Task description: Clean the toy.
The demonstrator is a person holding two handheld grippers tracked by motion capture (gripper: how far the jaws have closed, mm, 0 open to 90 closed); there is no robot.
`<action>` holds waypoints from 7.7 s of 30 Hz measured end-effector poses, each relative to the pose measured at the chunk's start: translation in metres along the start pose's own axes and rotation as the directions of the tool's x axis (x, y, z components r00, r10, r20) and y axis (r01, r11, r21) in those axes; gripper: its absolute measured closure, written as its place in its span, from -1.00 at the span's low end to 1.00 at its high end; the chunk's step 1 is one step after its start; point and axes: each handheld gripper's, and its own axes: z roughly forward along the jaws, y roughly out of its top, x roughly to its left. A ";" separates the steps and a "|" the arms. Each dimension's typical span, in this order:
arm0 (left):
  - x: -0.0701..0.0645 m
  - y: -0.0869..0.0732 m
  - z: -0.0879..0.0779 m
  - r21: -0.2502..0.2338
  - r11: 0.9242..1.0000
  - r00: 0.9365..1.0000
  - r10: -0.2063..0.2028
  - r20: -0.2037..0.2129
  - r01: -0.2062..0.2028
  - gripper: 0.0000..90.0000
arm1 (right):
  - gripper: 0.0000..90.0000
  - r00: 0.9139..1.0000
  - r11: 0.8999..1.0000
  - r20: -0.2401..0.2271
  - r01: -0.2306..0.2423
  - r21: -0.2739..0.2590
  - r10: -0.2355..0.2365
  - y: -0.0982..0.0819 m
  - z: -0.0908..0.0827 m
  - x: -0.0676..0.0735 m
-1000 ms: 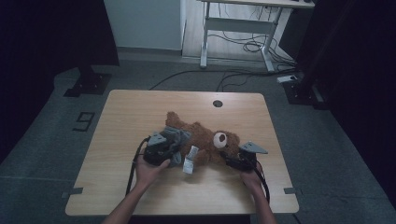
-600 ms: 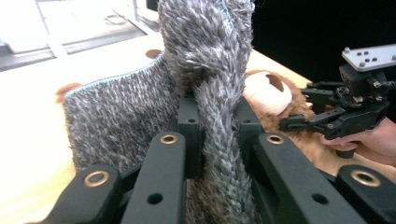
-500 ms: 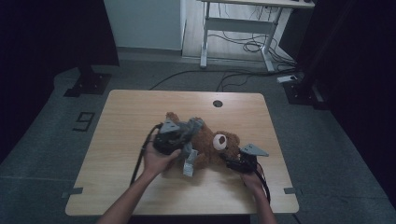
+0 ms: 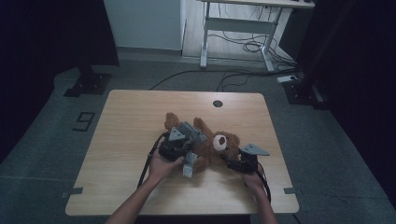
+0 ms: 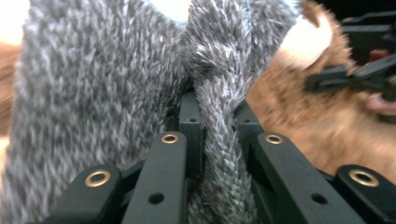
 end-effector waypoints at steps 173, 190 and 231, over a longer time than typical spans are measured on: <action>0.011 -0.062 -0.012 0.131 0.991 0.993 0.028 -0.113 -0.013 0.25 | -0.35 0.997 0.997 0.042 -0.061 0.043 0.059 0.007 0.010 -0.006; 0.011 -0.071 -0.045 0.044 0.999 0.994 -0.026 -0.106 0.031 -0.21 | -0.59 0.994 0.991 0.018 -0.110 -0.077 0.111 0.010 -0.021 -0.012; 0.011 -0.138 -0.070 0.082 0.990 0.993 -0.113 -0.030 0.115 -0.27 | -0.60 1.000 0.990 0.004 -0.029 0.137 0.028 -0.041 -0.064 0.014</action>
